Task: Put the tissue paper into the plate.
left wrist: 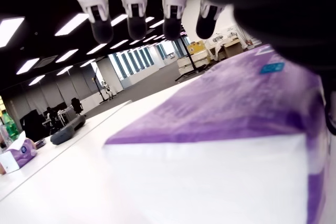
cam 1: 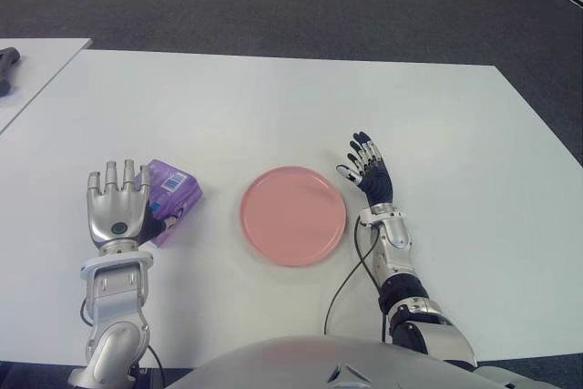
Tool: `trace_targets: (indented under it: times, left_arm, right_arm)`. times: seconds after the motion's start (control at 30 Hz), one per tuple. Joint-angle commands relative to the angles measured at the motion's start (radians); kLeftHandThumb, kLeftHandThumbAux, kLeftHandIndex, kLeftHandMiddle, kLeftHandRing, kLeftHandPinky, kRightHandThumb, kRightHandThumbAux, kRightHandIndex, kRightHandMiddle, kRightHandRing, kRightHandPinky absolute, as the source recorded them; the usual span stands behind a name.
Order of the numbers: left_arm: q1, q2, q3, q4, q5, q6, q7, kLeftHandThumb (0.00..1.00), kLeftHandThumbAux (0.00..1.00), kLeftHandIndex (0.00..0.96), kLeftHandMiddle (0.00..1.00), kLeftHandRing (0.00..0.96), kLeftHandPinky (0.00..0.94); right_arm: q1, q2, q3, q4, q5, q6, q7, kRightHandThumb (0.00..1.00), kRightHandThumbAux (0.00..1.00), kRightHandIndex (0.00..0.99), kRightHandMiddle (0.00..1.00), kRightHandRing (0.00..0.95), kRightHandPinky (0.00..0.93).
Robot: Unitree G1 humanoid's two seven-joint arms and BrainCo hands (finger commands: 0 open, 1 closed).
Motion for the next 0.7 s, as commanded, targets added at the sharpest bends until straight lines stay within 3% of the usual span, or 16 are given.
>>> trace_targets:
  times: [0.03, 0.43, 0.7]
  left_arm:
    - [0.011, -0.006, -0.001, -0.018, 0.023, 0.0, 0.004, 0.057, 0.405, 0.0, 0.0, 0.0, 0.0]
    - [0.048, 0.001, -0.01, -0.015, 0.034, -0.024, -0.082, 0.059, 0.434, 0.0, 0.0, 0.0, 0.0]
    - [0.032, -0.013, -0.048, 0.066, 0.016, -0.025, -0.026, 0.059, 0.425, 0.0, 0.0, 0.0, 0.0]
  right_arm:
    - [0.096, -0.011, -0.024, 0.083, 0.031, 0.02, 0.005, 0.033, 0.833, 0.046, 0.019, 0.013, 0.071]
    - [0.093, -0.019, -0.027, 0.085, 0.04, 0.024, 0.014, 0.033, 0.833, 0.046, 0.019, 0.013, 0.071]
    - [0.095, -0.024, -0.027, 0.084, 0.046, 0.024, 0.019, 0.033, 0.833, 0.046, 0.019, 0.013, 0.071]
